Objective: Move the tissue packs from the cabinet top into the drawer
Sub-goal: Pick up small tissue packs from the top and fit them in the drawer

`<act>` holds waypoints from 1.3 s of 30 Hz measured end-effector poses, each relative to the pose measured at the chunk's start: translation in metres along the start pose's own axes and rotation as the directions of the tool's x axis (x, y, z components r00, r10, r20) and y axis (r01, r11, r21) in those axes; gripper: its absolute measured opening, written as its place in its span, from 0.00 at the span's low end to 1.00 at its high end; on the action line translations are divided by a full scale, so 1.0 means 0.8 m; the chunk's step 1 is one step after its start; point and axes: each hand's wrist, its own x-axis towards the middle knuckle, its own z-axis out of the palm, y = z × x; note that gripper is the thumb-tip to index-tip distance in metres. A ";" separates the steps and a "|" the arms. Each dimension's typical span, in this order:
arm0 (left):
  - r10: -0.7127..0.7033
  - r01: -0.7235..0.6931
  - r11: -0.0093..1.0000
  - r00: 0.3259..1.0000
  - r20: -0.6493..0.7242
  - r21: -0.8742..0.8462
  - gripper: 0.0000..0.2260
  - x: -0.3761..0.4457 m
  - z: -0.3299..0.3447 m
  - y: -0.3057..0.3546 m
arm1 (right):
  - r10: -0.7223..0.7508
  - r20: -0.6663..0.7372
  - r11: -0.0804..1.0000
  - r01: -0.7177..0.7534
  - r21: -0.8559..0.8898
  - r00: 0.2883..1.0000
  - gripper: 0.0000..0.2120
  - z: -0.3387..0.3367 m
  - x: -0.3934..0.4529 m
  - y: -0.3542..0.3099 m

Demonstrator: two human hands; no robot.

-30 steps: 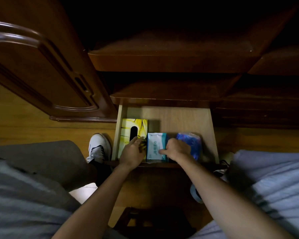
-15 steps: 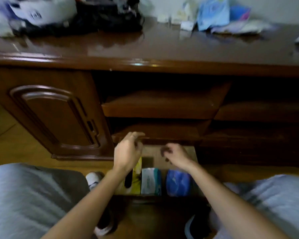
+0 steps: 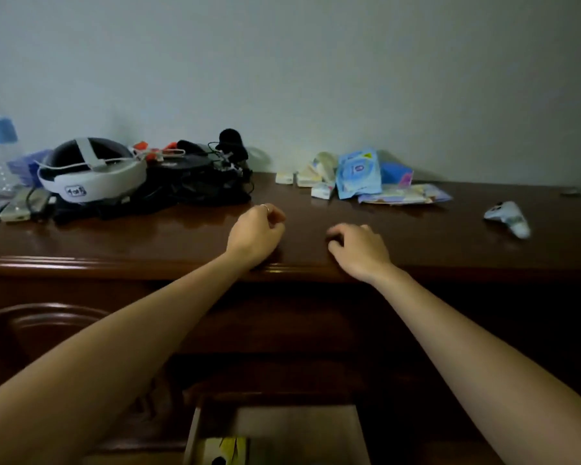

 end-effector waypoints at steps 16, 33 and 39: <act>0.066 -0.107 0.971 0.979 0.192 0.212 0.20 0.387 0.151 -0.079 | 0.003 0.083 0.998 0.003 -0.064 0.997 0.25 0.058 0.348 0.033; 0.003 -0.134 0.926 0.937 0.348 0.352 0.32 0.358 0.153 -0.095 | 0.008 0.267 0.939 0.084 -0.333 0.964 0.27 0.062 0.385 0.066; 0.005 -0.162 0.910 0.924 0.382 0.381 0.32 0.247 0.084 -0.074 | -0.070 0.265 0.972 0.126 -0.199 0.962 0.26 0.039 0.288 0.062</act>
